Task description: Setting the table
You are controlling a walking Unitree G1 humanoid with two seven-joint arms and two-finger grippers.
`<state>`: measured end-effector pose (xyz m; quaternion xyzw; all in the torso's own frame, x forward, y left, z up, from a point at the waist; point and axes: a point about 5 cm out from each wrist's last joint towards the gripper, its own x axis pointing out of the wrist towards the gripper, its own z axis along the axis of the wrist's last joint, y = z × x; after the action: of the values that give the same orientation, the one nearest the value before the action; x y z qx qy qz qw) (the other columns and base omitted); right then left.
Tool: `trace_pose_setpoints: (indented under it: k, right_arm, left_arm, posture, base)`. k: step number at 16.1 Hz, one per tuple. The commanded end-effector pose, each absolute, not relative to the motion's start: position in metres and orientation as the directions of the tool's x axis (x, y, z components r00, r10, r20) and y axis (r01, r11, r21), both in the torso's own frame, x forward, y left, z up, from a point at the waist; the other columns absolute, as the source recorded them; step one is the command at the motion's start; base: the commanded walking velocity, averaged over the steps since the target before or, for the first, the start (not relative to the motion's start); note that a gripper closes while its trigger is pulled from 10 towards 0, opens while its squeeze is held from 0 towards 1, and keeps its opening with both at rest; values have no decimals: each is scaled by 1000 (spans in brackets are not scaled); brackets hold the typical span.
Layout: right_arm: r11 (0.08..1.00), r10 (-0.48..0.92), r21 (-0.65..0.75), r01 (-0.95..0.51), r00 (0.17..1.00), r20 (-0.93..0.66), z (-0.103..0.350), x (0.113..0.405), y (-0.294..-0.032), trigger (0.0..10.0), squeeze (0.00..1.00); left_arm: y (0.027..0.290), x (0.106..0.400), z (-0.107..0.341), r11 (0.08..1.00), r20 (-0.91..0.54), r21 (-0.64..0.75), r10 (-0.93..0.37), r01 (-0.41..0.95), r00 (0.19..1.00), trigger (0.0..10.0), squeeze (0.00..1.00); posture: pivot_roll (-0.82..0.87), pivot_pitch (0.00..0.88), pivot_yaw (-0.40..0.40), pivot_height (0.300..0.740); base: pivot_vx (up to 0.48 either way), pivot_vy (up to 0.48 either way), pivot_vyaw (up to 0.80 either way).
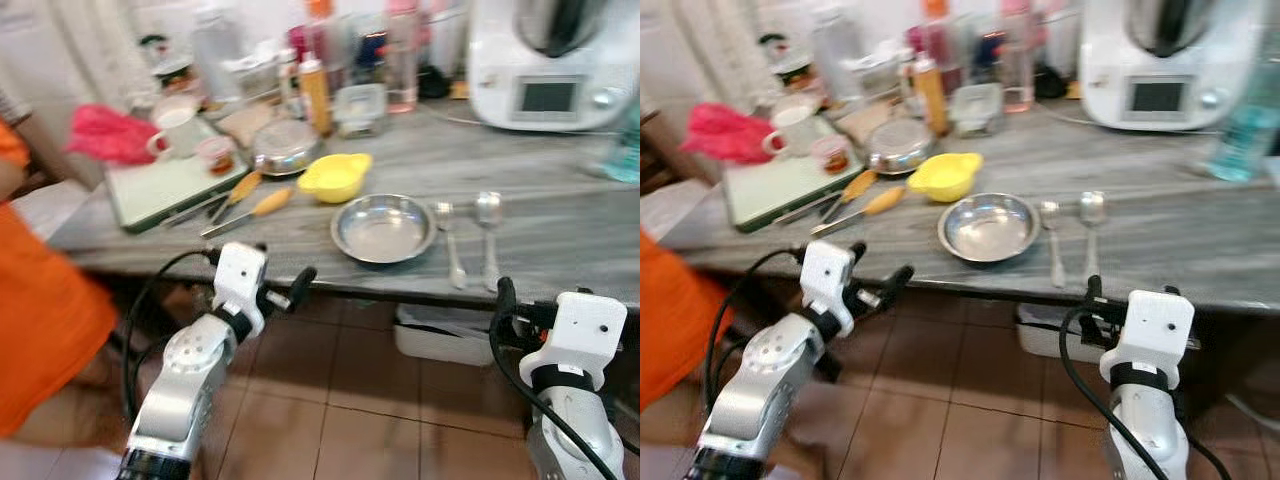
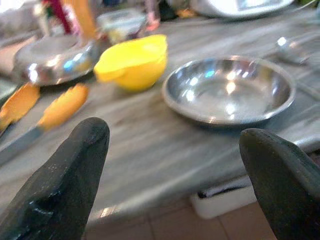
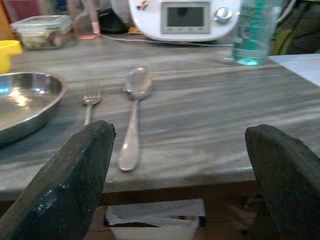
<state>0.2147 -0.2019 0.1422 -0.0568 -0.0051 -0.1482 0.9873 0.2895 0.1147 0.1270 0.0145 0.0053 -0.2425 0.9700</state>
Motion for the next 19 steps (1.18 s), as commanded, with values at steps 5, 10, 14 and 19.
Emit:
trace_pose_setpoints:
  k: [5,10,14,19]
  right_arm:
    - [961,-251,-112,254,967,47,147,220,-196,10000,0]
    - [978,-135,-151,140,990,46,154,237,-189,10000,0]
    - [981,-101,-162,107,994,47,156,245,-188,10000,0]
    - [982,-119,-142,122,992,31,151,240,-185,10000,0]
  left_arm:
    - [122,297,125,924,-20,35,-380,381,925,10000,0]
    - [128,290,110,966,-38,-27,-259,258,965,10000,0]
    - [129,286,107,975,-41,-34,-220,218,975,10000,0]
    - [132,288,108,975,-44,-4,-224,224,974,10000,0]
  posture:
    - [-204,12,126,740]
    - [-187,5,30,740]
    - [-173,3,11,740]
    - [-179,9,37,740]
  base:
    - [0,0,-416]
    - [0,0,0]
    - [0,0,0]
    - [0,0,0]
